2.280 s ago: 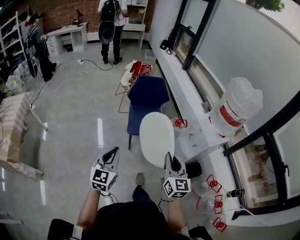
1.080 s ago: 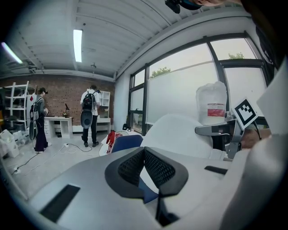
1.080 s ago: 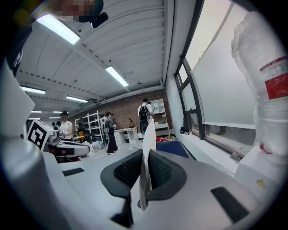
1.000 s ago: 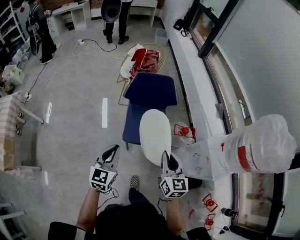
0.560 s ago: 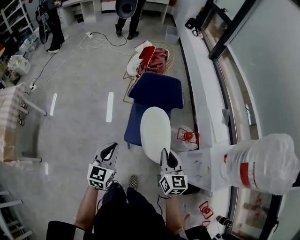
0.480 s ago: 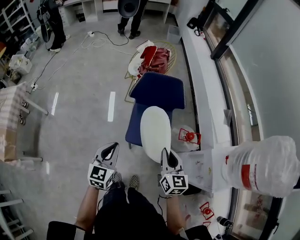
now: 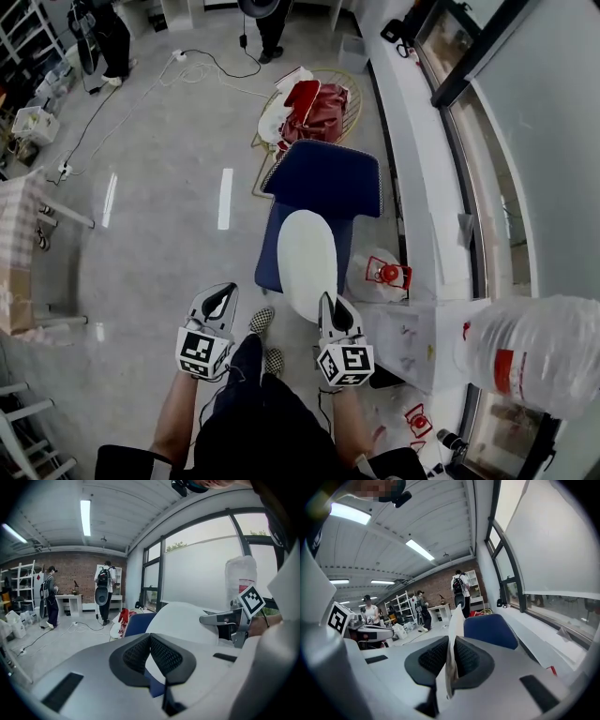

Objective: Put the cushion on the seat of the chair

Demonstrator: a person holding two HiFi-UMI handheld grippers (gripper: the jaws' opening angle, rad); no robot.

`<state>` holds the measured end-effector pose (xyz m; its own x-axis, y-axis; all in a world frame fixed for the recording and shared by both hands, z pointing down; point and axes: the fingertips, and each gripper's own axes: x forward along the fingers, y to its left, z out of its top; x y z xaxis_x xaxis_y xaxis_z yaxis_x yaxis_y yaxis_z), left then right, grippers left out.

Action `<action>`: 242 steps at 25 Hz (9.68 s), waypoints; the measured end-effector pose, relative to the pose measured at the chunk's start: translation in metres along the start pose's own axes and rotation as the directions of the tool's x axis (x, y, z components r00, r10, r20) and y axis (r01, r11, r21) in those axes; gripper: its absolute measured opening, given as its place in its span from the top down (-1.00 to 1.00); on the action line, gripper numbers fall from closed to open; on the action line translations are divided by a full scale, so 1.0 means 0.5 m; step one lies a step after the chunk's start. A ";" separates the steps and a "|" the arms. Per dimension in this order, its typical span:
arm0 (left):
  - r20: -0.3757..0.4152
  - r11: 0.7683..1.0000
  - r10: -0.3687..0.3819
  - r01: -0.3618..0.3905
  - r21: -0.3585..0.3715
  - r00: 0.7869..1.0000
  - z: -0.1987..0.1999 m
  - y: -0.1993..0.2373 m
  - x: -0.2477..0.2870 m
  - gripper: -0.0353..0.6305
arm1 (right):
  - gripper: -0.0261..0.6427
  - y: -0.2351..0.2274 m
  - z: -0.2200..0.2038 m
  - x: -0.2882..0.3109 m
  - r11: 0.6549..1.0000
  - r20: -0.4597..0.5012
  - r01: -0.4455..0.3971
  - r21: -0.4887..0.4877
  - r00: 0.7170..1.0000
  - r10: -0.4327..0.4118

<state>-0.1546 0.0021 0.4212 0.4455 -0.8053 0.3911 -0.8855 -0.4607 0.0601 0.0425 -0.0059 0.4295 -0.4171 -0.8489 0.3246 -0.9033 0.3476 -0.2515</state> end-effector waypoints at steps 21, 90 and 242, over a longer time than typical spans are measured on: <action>-0.117 0.996 -0.058 0.050 -0.069 0.991 -0.120 0.170 0.213 0.83 | 0.78 -0.027 -0.131 0.286 0.998 -0.142 0.035 0.048 0.989 -0.028; -0.231 0.979 -0.204 0.193 -0.069 0.951 -0.255 0.017 0.431 0.84 | 0.78 -0.349 -0.393 0.296 0.960 -0.266 0.257 0.110 0.938 -0.220; -0.022 0.946 -0.311 0.312 0.092 0.950 0.058 -0.137 0.354 0.84 | 0.81 -0.206 -0.026 0.129 0.983 -0.015 0.169 -0.067 0.985 -0.170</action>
<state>-0.0111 -0.1200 0.4596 0.6960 -0.6136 0.3728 -0.6864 -0.7211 0.0946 0.1075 -0.0913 0.4885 -0.2590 -0.8896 0.3762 -0.9653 0.2253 -0.1318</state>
